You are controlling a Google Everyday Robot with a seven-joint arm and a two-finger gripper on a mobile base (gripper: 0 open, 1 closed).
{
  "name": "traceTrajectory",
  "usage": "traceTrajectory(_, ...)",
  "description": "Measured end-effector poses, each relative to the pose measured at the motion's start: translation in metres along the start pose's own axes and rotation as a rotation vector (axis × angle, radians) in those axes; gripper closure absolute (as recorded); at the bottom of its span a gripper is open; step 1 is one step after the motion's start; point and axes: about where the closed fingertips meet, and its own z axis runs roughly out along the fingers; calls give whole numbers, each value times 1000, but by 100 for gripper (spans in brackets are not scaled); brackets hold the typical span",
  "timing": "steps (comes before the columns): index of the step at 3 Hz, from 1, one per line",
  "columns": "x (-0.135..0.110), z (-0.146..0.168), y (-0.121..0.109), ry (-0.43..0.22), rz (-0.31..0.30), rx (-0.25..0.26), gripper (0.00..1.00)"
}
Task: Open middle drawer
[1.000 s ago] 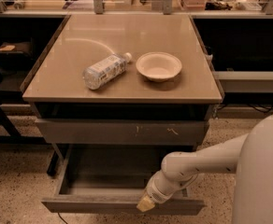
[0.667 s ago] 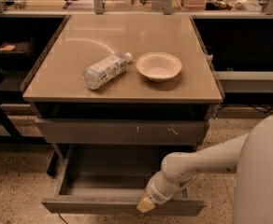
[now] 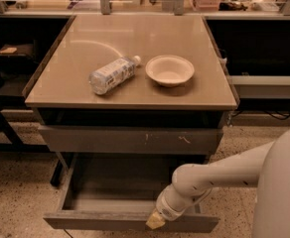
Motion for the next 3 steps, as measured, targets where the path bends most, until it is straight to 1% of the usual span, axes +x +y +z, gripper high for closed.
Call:
traceTrajectory(1,6,0,7,11,10,-8,100)
traceTrajectory(3,10,-3,22,14,50,-26,100)
